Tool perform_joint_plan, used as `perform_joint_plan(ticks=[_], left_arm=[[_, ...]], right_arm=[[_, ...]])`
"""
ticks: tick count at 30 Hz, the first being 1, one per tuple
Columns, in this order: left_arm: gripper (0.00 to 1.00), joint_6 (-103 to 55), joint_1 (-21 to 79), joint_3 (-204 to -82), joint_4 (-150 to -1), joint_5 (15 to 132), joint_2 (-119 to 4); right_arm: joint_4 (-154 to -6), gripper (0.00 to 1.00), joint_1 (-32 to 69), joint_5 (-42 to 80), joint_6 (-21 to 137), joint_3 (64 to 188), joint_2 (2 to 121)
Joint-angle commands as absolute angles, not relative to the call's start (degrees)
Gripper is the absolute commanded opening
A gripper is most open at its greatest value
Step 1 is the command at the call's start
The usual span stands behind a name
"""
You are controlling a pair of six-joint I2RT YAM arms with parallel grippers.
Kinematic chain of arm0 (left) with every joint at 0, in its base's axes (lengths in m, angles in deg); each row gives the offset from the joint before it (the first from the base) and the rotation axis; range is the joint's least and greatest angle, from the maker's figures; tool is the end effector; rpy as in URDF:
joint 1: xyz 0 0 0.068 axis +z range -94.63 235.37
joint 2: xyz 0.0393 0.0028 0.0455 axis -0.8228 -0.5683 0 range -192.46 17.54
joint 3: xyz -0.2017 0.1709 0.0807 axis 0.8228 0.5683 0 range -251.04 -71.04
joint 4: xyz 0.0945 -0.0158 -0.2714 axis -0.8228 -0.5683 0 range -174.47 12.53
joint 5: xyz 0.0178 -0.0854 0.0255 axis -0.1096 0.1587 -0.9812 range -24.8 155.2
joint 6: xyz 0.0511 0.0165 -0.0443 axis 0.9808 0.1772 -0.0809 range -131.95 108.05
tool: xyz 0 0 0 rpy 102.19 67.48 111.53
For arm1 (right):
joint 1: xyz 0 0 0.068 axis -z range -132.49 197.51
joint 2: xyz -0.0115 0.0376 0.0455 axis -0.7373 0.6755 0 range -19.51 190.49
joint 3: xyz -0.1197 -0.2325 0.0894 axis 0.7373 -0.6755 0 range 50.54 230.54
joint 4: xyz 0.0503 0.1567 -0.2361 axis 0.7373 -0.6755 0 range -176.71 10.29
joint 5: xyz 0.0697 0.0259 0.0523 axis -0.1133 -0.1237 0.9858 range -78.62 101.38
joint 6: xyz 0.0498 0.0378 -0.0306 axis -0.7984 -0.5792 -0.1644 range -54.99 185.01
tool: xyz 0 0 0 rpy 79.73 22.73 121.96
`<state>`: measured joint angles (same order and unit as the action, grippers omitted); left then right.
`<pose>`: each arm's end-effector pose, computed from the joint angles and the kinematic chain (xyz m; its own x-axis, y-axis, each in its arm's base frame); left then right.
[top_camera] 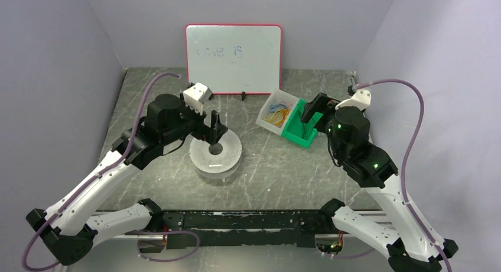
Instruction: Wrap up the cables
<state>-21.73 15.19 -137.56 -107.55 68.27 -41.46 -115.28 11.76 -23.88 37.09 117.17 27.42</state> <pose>0.2009 -0.1736 0.3881 -0.4049 0.1198 -0.9065 0.6222 0.7625 -0.1772 0.1730 0.0842 0.4246 -0.2085 0.3211 -0.9238 0.0808 0.9470 0.3109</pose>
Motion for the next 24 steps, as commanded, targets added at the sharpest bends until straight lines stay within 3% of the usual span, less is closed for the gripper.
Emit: perform_joint_plan(ticks=[1, 11, 24], left_arm=[[1.0, -20.39, 15.26, -134.84, -100.75, 70.22, -39.03], [0.98, -23.81, 15.29, -131.57, -99.93, 70.92, -38.83], [0.97, -23.74, 15.36, -130.9, -100.09, 69.14, -38.09]], right_arm=[[-116.71, 1.0, 11.61, -23.54, 38.79, 116.27, 26.1], [-113.04, 1.0, 11.63, -18.18, 42.21, 109.84, 24.86], [-107.25, 0.99, 11.56, 2.55, 40.17, 102.3, 31.92]])
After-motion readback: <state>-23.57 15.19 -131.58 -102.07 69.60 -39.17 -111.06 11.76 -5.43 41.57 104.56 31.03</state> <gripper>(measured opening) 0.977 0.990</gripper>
